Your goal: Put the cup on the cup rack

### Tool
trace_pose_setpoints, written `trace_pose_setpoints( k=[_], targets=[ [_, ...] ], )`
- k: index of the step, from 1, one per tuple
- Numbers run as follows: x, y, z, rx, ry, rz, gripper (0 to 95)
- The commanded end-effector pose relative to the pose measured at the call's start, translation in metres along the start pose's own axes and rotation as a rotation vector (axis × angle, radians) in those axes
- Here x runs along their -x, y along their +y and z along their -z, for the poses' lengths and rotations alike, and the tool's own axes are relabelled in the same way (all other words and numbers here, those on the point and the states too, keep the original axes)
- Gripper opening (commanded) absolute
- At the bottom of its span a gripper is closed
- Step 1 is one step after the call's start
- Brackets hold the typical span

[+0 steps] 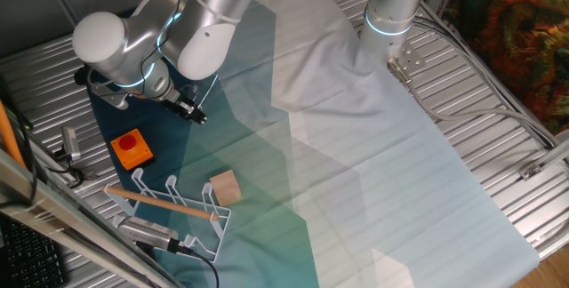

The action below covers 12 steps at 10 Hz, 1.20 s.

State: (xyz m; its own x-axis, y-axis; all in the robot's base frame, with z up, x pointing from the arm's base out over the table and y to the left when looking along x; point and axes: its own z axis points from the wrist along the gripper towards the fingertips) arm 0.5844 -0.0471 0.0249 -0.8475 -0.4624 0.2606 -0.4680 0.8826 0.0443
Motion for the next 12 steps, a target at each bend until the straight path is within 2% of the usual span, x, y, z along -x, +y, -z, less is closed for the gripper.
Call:
trace_pose_setpoints(
  k=[1, 4, 7, 10, 12],
  targets=[
    [0.0137, 0.0110, 0.0257, -0.007, -0.057, -0.038, 0.0],
    [0.0144, 0.0109, 0.0261, -0.008, -0.061, -0.039, 0.0],
    [0.0144, 0.0113, 0.0268, -0.008, -0.080, -0.041, 0.0],
    [0.0132, 0.0146, 0.0305, -0.032, -0.134, -0.048, 0.0],
    [0.0144, 0.0166, 0.0356, -0.035, -0.154, -0.050, 0.0]
  ],
)
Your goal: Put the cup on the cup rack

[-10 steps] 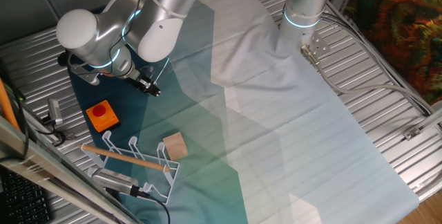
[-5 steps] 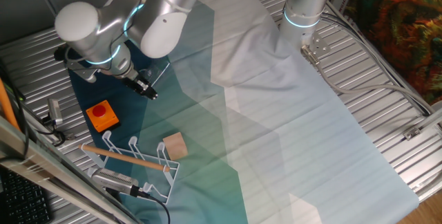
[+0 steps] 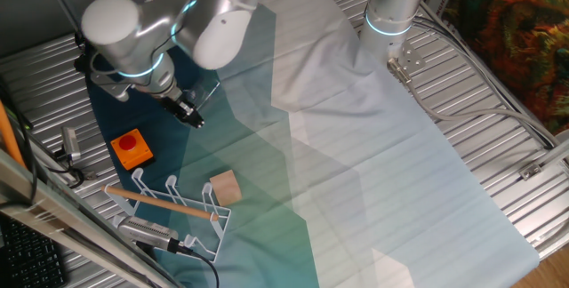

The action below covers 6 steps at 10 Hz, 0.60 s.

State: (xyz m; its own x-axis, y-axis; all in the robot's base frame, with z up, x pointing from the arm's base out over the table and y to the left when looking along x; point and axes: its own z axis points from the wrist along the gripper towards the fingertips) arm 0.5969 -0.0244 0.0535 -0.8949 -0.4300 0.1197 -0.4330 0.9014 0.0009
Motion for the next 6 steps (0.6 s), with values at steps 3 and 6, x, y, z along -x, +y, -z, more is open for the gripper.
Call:
trace_pose_setpoints(
  k=[3, 6],
  targets=[
    [0.008, 0.004, 0.015, 0.009, -0.040, -0.015, 0.0],
    [0.026, 0.006, 0.032, 0.004, -0.056, -0.026, 0.0]
  ],
)
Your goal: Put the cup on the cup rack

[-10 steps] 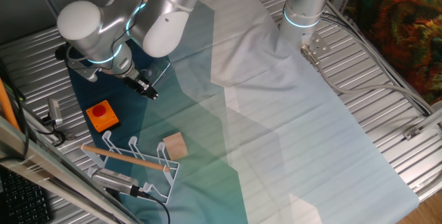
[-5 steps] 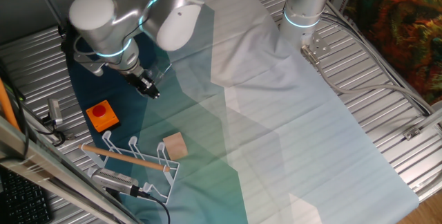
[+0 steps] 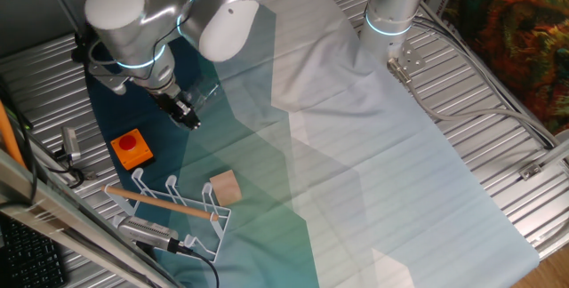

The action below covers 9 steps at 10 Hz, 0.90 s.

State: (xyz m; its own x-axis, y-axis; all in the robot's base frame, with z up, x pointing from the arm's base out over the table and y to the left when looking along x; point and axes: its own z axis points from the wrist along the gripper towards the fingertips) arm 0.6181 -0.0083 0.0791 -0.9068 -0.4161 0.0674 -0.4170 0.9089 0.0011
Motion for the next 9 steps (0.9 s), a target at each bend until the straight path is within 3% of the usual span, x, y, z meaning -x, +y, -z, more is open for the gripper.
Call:
trace_pose_setpoints(
  k=[1, 4, 5, 9],
  targets=[
    [0.009, 0.002, 0.008, -0.004, -0.028, -0.013, 0.0],
    [0.016, 0.004, 0.014, 0.008, -0.090, -0.026, 0.0],
    [0.019, 0.007, 0.020, 0.005, -0.129, -0.032, 0.0],
    [0.027, 0.011, 0.030, 0.010, -0.218, -0.051, 0.0]
  ],
)
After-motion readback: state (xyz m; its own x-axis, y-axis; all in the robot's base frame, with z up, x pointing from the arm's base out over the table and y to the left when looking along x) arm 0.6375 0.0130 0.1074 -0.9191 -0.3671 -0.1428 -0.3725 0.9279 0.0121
